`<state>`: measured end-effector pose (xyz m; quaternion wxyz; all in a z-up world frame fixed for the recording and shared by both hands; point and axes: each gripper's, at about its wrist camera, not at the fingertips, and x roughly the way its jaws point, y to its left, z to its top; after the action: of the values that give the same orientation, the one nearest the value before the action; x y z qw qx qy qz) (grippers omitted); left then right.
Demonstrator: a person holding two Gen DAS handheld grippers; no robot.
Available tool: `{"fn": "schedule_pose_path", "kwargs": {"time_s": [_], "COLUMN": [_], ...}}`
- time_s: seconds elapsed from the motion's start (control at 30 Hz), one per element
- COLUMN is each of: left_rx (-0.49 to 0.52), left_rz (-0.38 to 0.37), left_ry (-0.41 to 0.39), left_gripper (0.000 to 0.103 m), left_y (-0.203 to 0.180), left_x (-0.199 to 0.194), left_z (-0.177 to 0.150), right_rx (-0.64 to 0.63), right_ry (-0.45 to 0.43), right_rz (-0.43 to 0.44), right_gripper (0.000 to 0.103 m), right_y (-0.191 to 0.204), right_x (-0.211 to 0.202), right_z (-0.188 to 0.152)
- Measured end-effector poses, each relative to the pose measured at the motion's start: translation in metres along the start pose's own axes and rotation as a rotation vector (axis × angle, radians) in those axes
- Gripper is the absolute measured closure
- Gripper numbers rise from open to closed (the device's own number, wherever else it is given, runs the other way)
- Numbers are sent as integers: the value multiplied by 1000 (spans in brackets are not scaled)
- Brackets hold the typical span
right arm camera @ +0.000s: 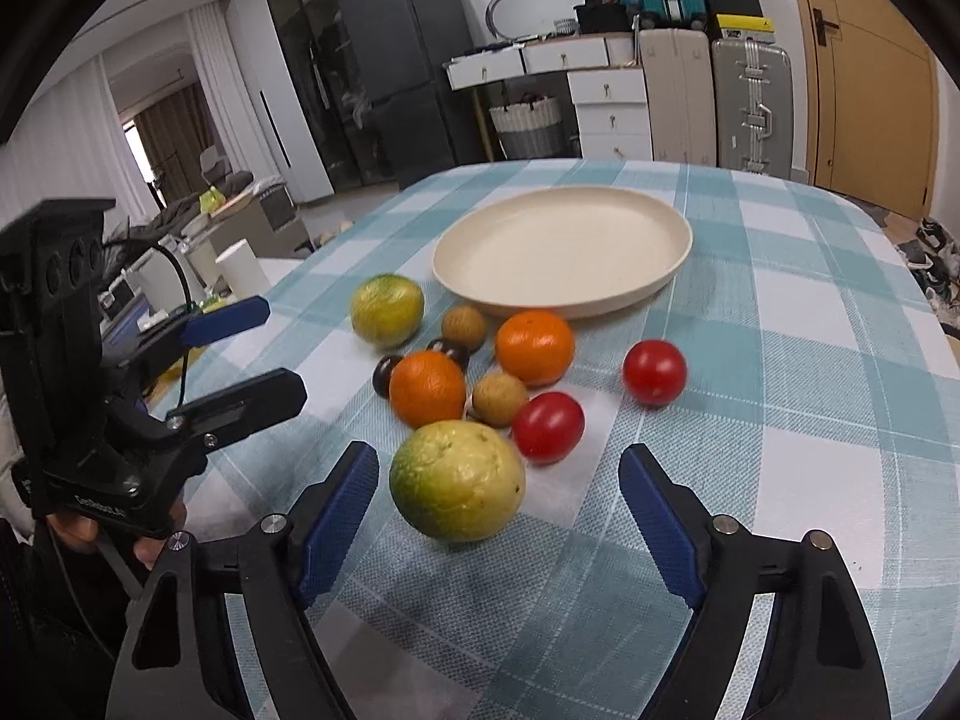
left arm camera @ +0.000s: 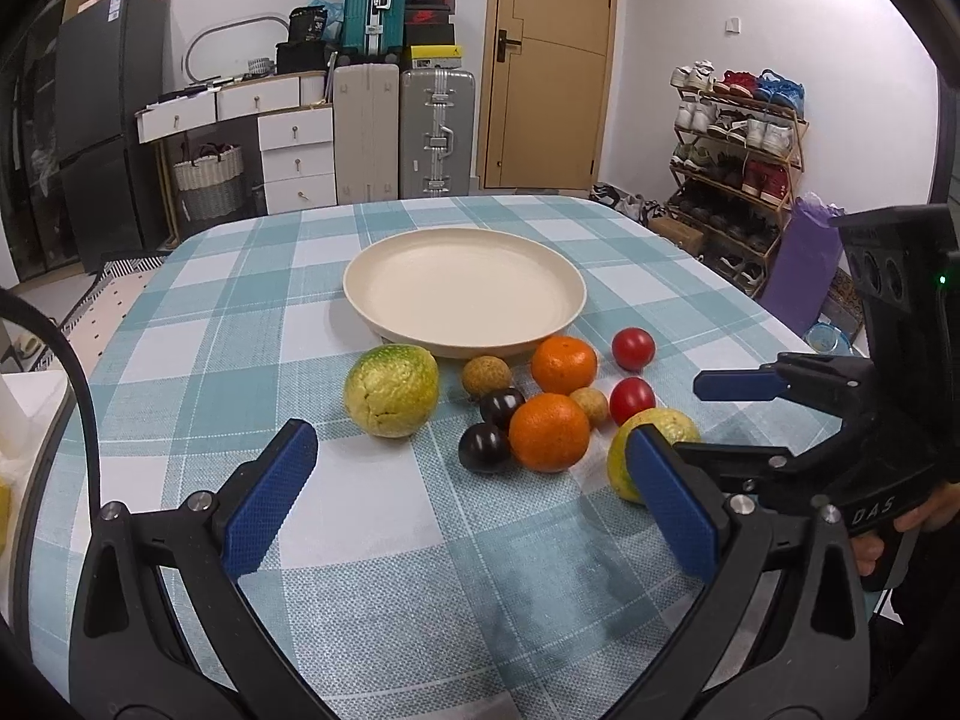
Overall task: Organize fruits
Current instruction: 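Close the right gripper around the large yellow-green citrus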
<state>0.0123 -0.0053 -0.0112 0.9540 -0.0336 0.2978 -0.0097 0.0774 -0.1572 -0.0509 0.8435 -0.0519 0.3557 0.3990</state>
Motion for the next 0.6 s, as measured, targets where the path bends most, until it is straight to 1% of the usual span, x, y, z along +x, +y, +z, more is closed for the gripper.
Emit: {"fn": "schedule_pose_path", "kwargs": {"time_s": [0.07,0.13,0.23,0.3,0.37,0.43,0.5,0.6], "left_rx": [-8,-18,-23,-21,-24,-23,-25,-23], "left_rz": [-8,-21,0,-2,-1,-2,-12,-8], "left_ry": [15,21,22,34,41,45,48,57], "left_gripper": [0,0,0,0,0,0,0,0], "left_y": [1,3,5,5,6,7,6,4], "left_x": [2,3,3,6,8,10,11,14], "left_z": [0,0,1,1,1,2,2,2], "right_rx": [11,18,26,25,23,21,22,19], "right_ry": [16,39,63,76,86,103,117,117], "right_rz": [18,33,48,63,70,79,77,81], "right_gripper": [21,26,30,32,36,44,49,50], "right_y": [1,2,4,5,6,7,8,9], "right_x": [4,10,15,17,19,22,24,23], "right_z": [-1,-1,-1,-1,-1,-1,-2,-2]}}
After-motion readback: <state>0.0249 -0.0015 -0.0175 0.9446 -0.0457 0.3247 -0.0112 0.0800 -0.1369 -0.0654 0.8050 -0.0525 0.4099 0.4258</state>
